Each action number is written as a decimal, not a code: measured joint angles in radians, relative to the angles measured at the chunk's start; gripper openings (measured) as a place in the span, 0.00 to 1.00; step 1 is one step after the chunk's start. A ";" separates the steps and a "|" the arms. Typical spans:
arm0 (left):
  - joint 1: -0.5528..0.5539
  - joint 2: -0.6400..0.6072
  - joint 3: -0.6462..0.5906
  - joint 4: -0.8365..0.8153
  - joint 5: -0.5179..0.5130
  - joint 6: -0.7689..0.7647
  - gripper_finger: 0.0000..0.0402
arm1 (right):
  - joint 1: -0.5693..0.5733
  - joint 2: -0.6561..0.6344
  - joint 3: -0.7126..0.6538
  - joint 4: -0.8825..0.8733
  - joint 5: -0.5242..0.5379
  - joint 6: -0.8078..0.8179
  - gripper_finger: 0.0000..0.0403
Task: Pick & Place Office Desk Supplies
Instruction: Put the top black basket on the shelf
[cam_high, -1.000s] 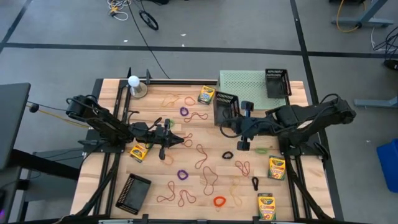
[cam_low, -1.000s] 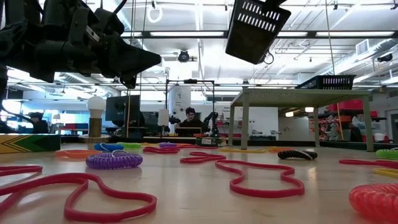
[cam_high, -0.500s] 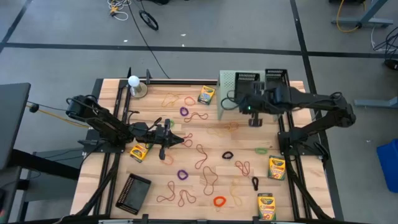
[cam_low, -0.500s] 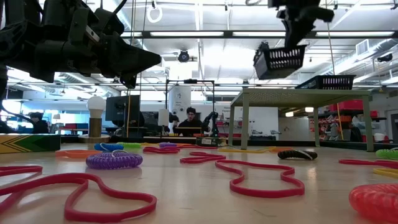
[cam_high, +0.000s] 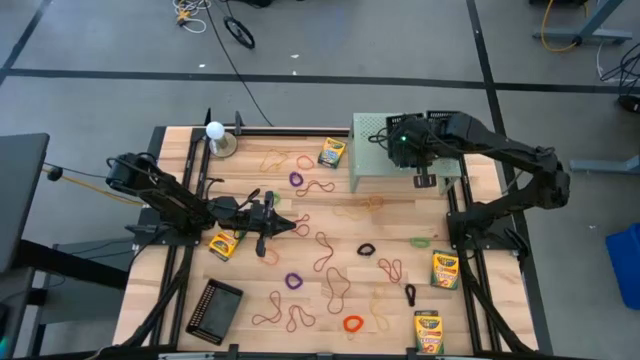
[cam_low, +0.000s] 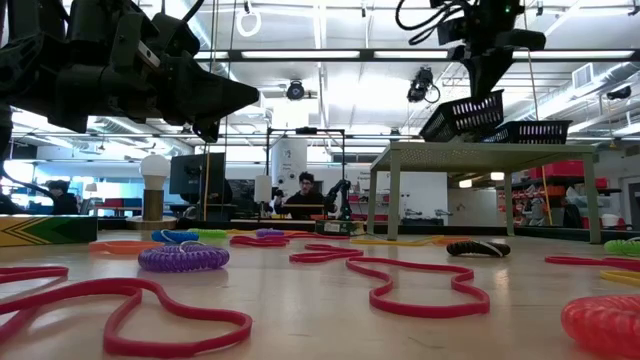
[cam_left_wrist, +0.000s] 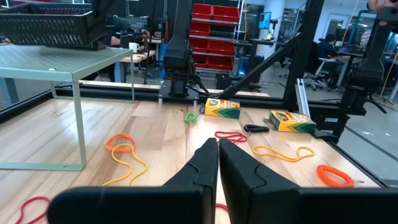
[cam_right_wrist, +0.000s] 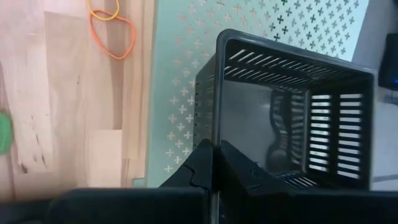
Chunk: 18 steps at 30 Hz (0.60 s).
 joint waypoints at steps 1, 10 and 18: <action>0.000 0.000 0.000 0.000 0.000 0.000 0.05 | -0.008 0.001 0.000 0.000 0.000 0.000 0.03; 0.000 0.000 0.000 0.000 0.000 0.000 0.05 | -0.045 0.001 0.000 0.000 -0.030 0.000 0.03; 0.000 0.000 0.000 0.000 0.000 0.000 0.05 | -0.045 0.005 0.000 -0.022 -0.032 -0.010 0.04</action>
